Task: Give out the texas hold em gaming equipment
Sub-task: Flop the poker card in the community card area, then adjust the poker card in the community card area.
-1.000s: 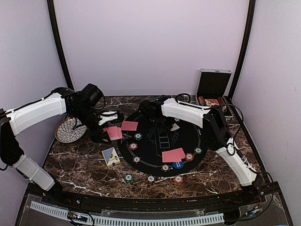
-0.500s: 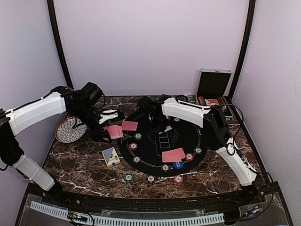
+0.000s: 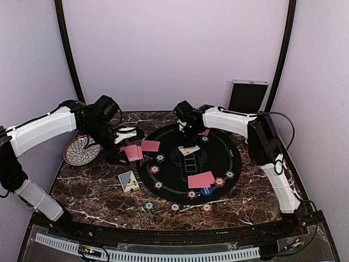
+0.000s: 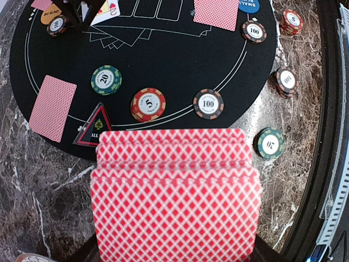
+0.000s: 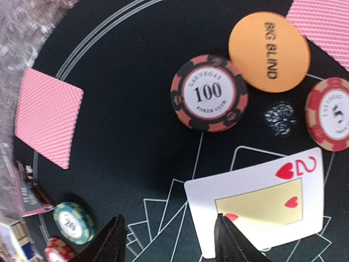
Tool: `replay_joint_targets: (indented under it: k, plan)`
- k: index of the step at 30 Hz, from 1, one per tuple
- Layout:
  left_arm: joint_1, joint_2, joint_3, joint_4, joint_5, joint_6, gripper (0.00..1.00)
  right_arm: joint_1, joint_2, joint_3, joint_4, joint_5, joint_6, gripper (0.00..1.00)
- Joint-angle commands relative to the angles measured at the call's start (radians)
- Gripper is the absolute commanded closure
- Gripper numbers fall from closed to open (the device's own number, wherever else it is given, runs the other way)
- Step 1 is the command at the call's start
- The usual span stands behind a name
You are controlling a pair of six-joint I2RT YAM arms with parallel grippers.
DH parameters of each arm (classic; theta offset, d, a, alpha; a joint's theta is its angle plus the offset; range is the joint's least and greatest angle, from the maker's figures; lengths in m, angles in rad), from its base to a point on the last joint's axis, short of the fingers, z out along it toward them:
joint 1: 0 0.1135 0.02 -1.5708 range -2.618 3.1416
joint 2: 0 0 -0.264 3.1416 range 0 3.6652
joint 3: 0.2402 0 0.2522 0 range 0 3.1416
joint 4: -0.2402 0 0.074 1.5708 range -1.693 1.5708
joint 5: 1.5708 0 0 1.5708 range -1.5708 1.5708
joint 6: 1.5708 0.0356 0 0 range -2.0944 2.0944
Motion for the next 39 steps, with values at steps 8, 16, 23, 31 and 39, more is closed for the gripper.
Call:
replay_joint_targets:
  k: [8, 16, 23, 31, 39]
  plan:
    - [0.005, -0.026, 0.02, -0.014, 0.031, 0.005, 1.0, -0.174, -0.284, -0.417, 0.334, -0.177, 0.031, 0.36]
    - [0.005, -0.021, 0.027, -0.016, 0.034, 0.003, 1.0, -0.211, -0.236, -0.456, 0.38, -0.222, 0.014, 0.38]
    - [0.006, -0.023, 0.026, -0.02, 0.029, 0.005, 1.0, -0.222, -0.202, -0.493, 0.447, -0.241, 0.017, 0.41]
    - [0.006, -0.021, 0.025, -0.02, 0.031, 0.007, 1.0, -0.217, -0.193, -0.555, 0.495, -0.282, 0.028, 0.45]
    - [0.005, -0.018, 0.027, -0.017, 0.032, 0.005, 1.0, -0.179, -0.235, -0.629, 0.526, -0.294, 0.046, 0.49]
